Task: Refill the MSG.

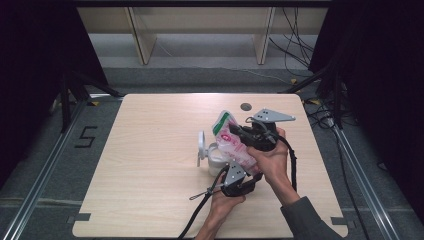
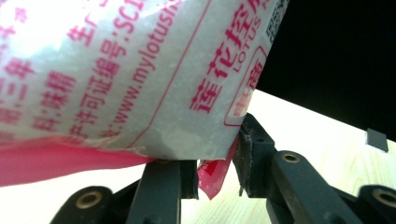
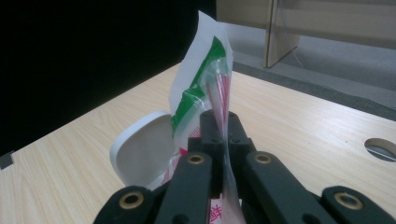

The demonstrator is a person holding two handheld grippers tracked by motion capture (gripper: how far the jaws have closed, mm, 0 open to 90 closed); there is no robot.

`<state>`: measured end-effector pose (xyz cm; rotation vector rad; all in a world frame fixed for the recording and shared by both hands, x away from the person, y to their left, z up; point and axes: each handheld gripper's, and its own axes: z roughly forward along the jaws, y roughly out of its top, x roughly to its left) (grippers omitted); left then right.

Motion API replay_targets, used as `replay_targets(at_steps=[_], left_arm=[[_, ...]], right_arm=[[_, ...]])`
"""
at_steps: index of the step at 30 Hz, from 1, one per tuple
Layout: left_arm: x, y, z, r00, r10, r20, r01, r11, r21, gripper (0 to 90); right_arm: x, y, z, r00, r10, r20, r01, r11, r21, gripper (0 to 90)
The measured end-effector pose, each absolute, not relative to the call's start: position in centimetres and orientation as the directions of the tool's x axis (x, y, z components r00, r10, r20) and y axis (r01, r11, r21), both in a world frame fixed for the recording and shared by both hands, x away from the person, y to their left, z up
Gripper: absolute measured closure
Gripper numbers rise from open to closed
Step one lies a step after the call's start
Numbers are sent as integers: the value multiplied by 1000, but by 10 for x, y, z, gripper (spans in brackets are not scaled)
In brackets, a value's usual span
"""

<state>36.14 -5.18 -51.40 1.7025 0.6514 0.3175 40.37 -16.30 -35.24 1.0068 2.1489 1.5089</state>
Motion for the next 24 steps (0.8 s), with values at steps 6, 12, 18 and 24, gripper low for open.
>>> replay_targets(at_steps=[6, 12, 18, 24], left_arm=[[365, -50, -515, 805, 569, -171, 270, -93, 958, 644], [364, -44, -516, 796, 570, -205, 304, -83, 949, 529], [362, -38, -515, 796, 569, -208, 319, -102, 942, 434], [353, -29, -515, 784, 592, -185, 322, -134, 937, 372]], right_arm=[[401, -169, -354, -702, 698, 141, 343, 157, 926, 900], [399, -176, -353, -686, 701, 195, 361, 95, 928, 900], [398, -190, -356, -673, 704, 226, 348, 32, 937, 900], [394, -199, -361, -674, 698, 240, 333, -3, 943, 900]])
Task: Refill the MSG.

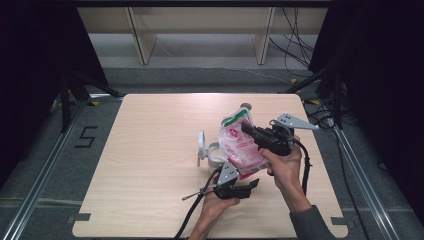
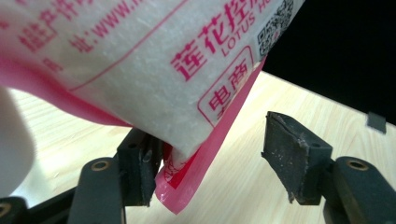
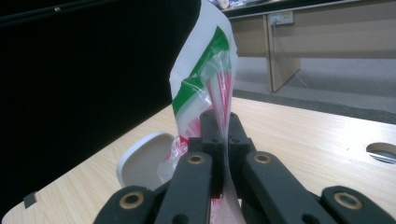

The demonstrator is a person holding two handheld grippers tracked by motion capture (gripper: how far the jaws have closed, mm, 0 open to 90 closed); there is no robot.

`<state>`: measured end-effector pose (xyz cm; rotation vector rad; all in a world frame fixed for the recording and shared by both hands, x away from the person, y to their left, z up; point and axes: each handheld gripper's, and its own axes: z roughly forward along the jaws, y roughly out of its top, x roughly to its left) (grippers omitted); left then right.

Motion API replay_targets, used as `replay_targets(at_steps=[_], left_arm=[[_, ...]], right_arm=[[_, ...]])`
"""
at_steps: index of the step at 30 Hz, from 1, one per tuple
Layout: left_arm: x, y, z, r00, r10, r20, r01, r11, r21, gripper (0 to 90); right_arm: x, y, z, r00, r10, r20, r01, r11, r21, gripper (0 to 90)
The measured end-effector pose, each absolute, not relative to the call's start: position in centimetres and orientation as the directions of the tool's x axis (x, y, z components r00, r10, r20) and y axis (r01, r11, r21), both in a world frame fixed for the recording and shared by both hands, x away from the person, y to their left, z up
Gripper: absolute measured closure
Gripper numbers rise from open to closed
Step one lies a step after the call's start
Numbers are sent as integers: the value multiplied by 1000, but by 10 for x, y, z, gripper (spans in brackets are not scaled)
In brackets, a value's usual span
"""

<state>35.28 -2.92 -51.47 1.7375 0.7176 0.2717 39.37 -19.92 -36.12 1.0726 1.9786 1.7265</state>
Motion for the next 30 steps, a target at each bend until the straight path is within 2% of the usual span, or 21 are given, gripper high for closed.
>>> replay_targets(at_steps=[4, 5, 9, 10, 11, 17, 18, 20, 21, 30], left_arm=[[347, -24, -513, 774, 608, -178, 320, -133, 938, 342], [346, -24, -514, 772, 604, -199, 330, -113, 937, 332], [341, -21, -515, 774, 601, -196, 332, -123, 935, 333], [339, -19, -515, 782, 595, -187, 328, -137, 935, 341], [338, -18, -516, 785, 592, -180, 321, -142, 936, 345], [329, -11, -515, 779, 602, -176, 328, -152, 933, 344], [328, -10, -515, 777, 606, -171, 327, -155, 932, 346], [327, -7, -514, 780, 601, -173, 317, -141, 938, 349], [326, -5, -514, 776, 608, -170, 322, -149, 935, 349], [328, 2, -515, 754, 618, -224, 348, -86, 934, 353]], right_arm=[[391, -199, -363, -679, 678, 281, 340, -49, 939, 900], [389, -198, -363, -685, 675, 276, 331, -49, 942, 900], [387, -201, -362, -677, 685, 268, 334, -38, 942, 900], [389, -204, -363, -680, 692, 242, 307, -31, 951, 900], [388, -205, -364, -670, 690, 276, 327, -60, 943, 900], [388, -216, -374, -647, 704, 294, 353, -65, 933, 900], [389, -218, -376, -650, 711, 269, 332, -53, 942, 900], [386, -220, -378, -633, 709, 311, 368, -78, 927, 900], [386, -223, -381, -642, 703, 305, 356, -79, 931, 900], [382, -245, -405, -622, 716, 317, 364, -93, 927, 900]])
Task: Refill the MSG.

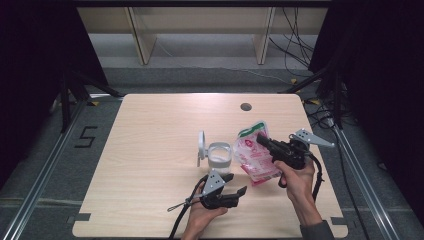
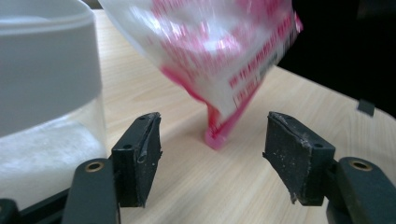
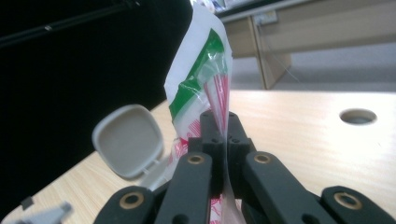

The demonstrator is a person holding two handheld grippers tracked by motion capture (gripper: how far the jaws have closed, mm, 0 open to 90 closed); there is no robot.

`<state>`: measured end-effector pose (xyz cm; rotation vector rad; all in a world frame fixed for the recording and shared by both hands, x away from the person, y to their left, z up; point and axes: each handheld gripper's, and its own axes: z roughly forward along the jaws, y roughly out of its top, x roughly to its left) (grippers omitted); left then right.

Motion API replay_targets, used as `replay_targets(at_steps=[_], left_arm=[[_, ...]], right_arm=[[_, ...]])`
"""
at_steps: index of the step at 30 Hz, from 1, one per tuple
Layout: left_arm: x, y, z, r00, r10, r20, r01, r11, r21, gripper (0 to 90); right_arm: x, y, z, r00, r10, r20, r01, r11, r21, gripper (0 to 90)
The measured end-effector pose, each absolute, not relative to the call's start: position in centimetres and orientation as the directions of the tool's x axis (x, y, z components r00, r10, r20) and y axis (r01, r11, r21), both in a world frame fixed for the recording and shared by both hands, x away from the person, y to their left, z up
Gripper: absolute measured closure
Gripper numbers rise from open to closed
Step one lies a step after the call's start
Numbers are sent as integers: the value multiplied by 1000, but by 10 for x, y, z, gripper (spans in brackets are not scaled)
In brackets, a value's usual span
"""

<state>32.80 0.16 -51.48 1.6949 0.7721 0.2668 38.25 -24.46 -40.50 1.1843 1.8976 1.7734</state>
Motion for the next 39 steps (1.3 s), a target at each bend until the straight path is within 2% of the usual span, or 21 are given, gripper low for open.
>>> replay_targets(at_steps=[3, 4, 5, 6, 15, 19, 22, 23, 25, 28, 31, 34, 39], left_arm=[[331, 6, -515, 774, 604, -192, 320, -111, 941, 353], [330, 5, -516, 756, 615, -223, 347, -89, 934, 353], [330, 6, -516, 751, 622, -222, 355, -97, 930, 353], [330, 6, -516, 756, 616, -221, 348, -92, 933, 354], [327, 6, -514, 758, 610, -231, 346, -75, 935, 356], [327, 6, -514, 766, 601, -227, 337, -76, 938, 354], [326, 6, -513, 765, 604, -223, 339, -85, 937, 353], [325, 6, -514, 765, 604, -223, 339, -84, 937, 352], [325, 6, -514, 763, 608, -220, 342, -91, 935, 351], [325, 6, -514, 762, 609, -219, 343, -94, 935, 351], [326, 6, -514, 763, 608, -218, 343, -95, 935, 351], [325, 4, -514, 761, 607, -229, 345, -81, 935, 351], [325, 3, -512, 763, 604, -230, 345, -80, 935, 347]], right_arm=[[381, -249, -408, -606, 714, 351, 385, -123, 915, 900], [378, -252, -408, -600, 713, 363, 395, -130, 909, 900], [379, -255, -409, -610, 715, 343, 379, -118, 918, 900], [375, -257, -409, -602, 708, 371, 396, -139, 908, 900], [362, -287, -414, -562, 756, 335, 374, -129, 918, 900], [357, -302, -418, -527, 790, 314, 390, -104, 915, 900], [355, -309, -422, -503, 797, 334, 396, -131, 909, 900], [354, -314, -423, -505, 804, 315, 403, -103, 909, 900], [353, -315, -425, -472, 816, 332, 417, -125, 900, 900], [357, -318, -430, -470, 838, 277, 398, -79, 914, 900], [358, -317, -431, -444, 845, 299, 425, -95, 900, 900], [361, -317, -433, -459, 843, 280, 412, -78, 908, 900], [366, -318, -437, -419, 874, 245, 417, -55, 907, 900]])
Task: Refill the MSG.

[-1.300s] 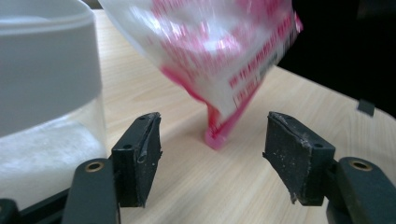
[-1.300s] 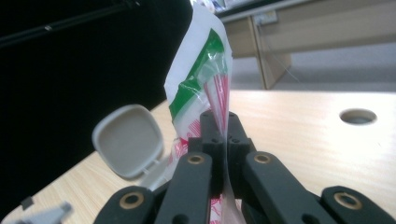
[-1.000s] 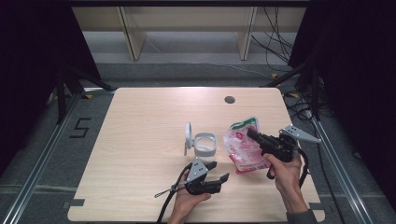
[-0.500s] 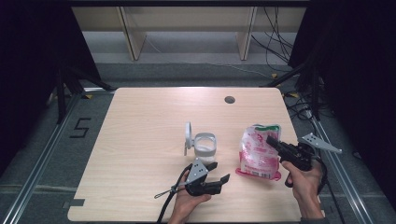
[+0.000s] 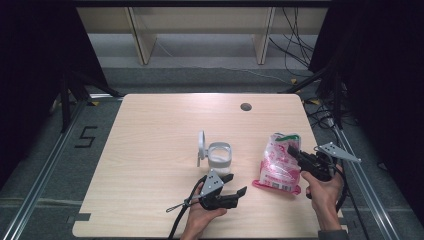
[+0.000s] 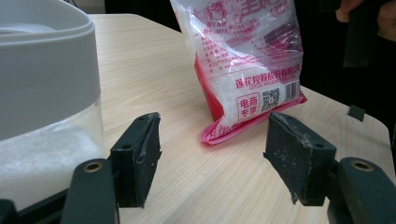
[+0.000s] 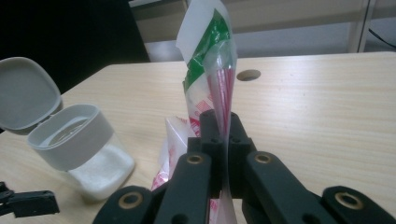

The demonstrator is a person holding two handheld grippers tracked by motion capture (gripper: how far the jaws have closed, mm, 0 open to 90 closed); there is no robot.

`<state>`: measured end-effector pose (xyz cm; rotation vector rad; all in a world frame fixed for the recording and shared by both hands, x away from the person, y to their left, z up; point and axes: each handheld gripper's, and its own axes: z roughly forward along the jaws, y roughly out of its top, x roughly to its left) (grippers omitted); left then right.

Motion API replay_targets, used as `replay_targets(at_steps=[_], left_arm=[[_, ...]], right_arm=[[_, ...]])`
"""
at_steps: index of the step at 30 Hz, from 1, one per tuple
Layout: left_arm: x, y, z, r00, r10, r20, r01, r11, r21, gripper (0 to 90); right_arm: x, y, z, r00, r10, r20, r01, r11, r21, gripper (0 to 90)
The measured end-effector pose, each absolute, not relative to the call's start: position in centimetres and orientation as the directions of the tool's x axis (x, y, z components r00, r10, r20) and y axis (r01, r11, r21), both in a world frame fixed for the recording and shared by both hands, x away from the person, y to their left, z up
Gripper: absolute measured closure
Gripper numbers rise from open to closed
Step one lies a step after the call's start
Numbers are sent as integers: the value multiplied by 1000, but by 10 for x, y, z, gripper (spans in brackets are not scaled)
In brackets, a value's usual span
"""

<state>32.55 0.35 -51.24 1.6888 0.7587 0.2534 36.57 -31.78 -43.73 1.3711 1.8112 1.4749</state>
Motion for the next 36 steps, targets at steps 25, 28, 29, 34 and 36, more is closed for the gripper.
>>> replay_targets(at_steps=[25, 28, 29, 34, 36], left_arm=[[325, 9, -509, 774, 599, -204, 331, -109, 937, 310], [324, 11, -508, 769, 609, -196, 334, -121, 935, 310], [324, 11, -508, 766, 611, -198, 336, -119, 934, 310], [325, 13, -508, 769, 608, -199, 334, -116, 936, 309], [324, 13, -508, 772, 606, -193, 332, -124, 935, 309]], right_arm=[[378, -331, -459, -328, 925, 193, 473, -16, 881, 879], [378, -330, -462, -311, 919, 242, 475, -70, 877, 874], [379, -332, -463, -315, 922, 226, 470, -56, 881, 872], [379, -336, -466, -288, 927, 240, 492, -72, 867, 853], [377, -336, -468, -263, 923, 280, 512, -113, 852, 848]])
